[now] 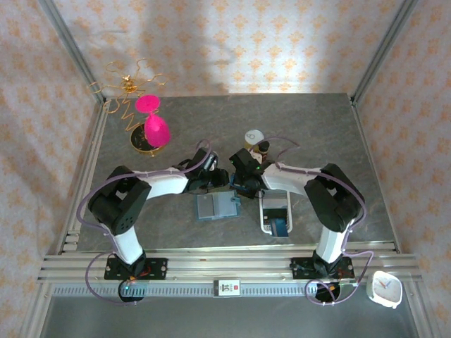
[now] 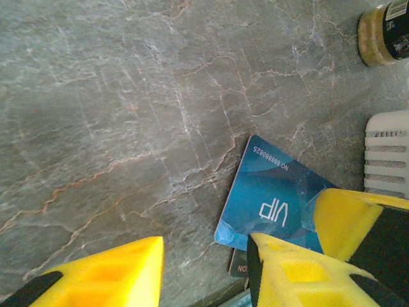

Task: Put the credit cards into the card holder

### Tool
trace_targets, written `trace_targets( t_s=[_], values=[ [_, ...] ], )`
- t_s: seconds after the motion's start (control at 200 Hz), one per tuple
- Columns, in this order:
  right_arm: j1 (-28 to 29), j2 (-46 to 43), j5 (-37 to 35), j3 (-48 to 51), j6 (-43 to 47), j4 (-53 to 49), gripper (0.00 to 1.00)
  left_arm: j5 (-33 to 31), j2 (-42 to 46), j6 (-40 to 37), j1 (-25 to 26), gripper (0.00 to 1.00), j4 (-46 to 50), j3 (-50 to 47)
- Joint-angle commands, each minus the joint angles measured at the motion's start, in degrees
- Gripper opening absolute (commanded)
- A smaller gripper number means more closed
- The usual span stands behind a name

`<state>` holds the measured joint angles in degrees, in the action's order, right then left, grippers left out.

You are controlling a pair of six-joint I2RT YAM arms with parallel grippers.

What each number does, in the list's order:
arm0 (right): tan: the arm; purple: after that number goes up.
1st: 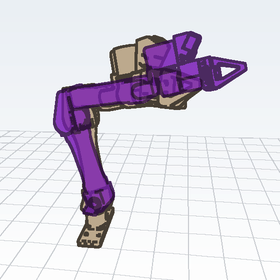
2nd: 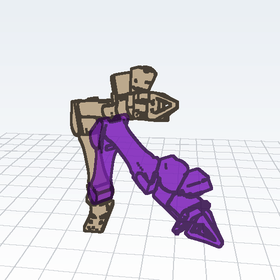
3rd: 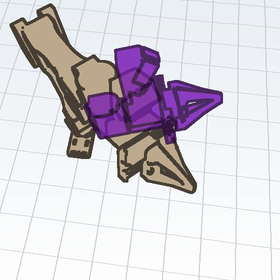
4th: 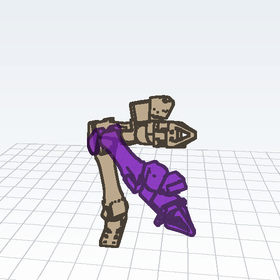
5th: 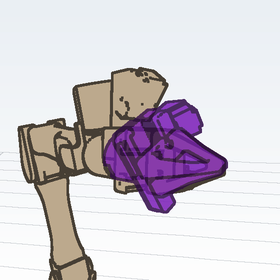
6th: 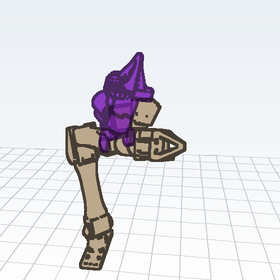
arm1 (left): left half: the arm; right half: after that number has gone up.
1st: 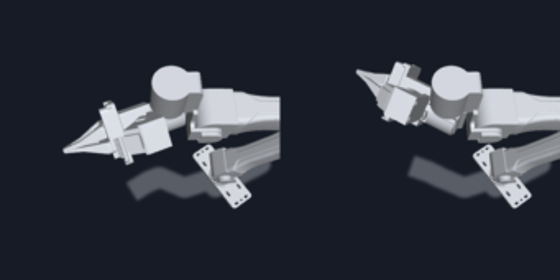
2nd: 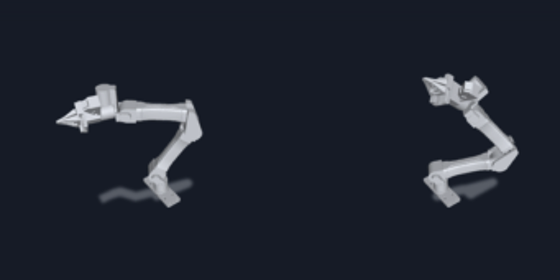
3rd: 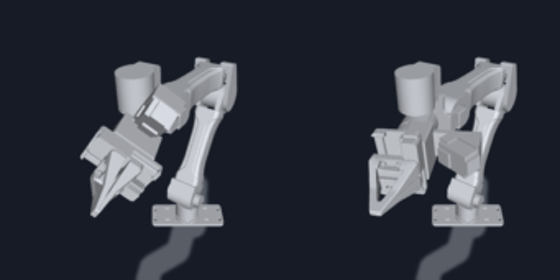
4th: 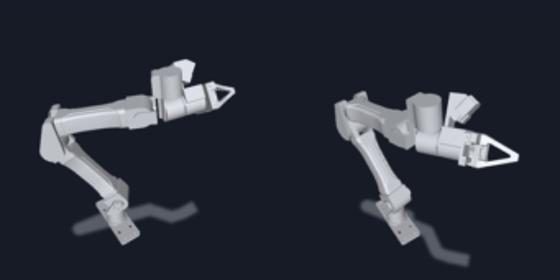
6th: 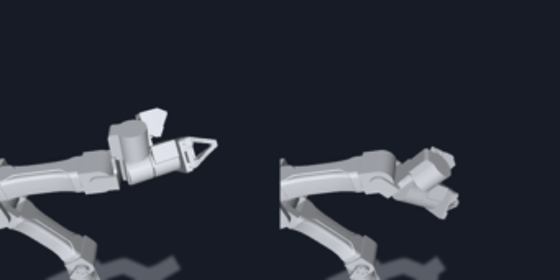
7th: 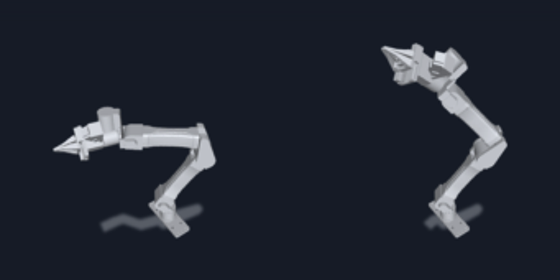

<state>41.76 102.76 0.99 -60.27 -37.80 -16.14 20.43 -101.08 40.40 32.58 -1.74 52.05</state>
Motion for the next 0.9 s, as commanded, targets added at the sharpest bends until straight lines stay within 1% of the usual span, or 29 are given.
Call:
trace_targets(
  t_s=[0.0, 0.335, 0.47, 0.731, 0.896],
  values=[
    [-0.4, 1.0, -2.3, -0.2, -0.1, -1.4, 0.00, 1.8, -1.6, -0.3, -0.2, 0.39, -1.7, 1.6],
    [-0.5, 1.0, -0.9, 2.0, -0.9, 0.2, 0.00, 3.5, -4.2, 0.7, 0.8, 0.36, -3.0, 1.7],
    [-0.4, 1.0, -0.3, 3.2, -1.5, 1.0, 0.00, 5.6, -5.1, 2.0, 0.9, 0.32, -4.8, 1.1],
    [-0.5, 0.8, 2.7, 5.4, -3.0, 4.5, 0.00, 8.5, -4.3, 4.2, 0.9, 0.32, -7.3, 0.3],
    [-0.5, 0.7, 4.4, 5.7, -3.6, 6.2, 0.00, 7.3, -4.2, 3.9, 0.7, 0.32, -6.5, -0.1]
  ],
)
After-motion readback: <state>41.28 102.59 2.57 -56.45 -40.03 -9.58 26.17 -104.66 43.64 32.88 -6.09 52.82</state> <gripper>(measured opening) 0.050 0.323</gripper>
